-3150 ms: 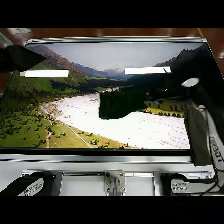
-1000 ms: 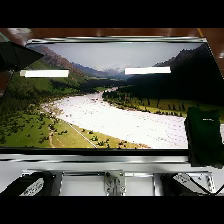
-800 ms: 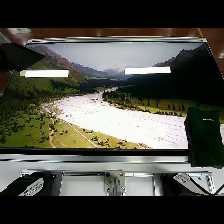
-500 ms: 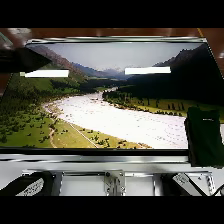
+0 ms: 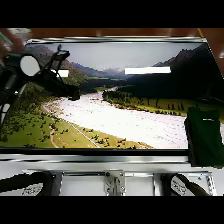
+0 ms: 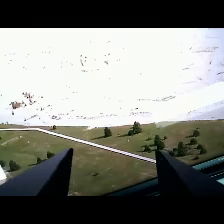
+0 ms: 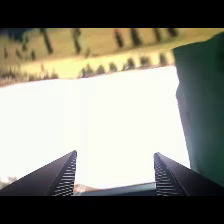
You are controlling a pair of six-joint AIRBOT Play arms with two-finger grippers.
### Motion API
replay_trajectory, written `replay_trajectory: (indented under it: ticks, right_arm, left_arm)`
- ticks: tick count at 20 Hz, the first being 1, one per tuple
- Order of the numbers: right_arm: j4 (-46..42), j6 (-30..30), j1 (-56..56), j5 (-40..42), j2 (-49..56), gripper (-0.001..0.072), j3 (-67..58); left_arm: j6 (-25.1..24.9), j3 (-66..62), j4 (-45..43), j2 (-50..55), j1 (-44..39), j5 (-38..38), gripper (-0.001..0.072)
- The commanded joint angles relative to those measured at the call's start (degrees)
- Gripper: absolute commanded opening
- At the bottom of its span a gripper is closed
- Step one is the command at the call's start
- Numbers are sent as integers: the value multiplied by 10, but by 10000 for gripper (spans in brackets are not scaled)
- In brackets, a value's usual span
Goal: Fold the shirts.
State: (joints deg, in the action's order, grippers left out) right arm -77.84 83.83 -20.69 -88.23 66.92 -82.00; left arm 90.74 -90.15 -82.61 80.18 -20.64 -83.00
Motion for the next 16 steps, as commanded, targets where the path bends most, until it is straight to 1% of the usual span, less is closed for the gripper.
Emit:
replay_trajectory:
  ticks: [1, 7, 16]
  right_arm:
    - [-20, 5, 75, -11, 29, 596, 7]
    - [-16, 6, 91, -5, 30, 596, 7]
    - [-16, 5, 91, -5, 30, 596, 7]
  left_arm:
    - [11, 0, -24, 26, -18, -12, 596]
    - [11, 0, -23, 27, -19, 7, 596]
    - [10, 0, -23, 27, -19, 9, 596]
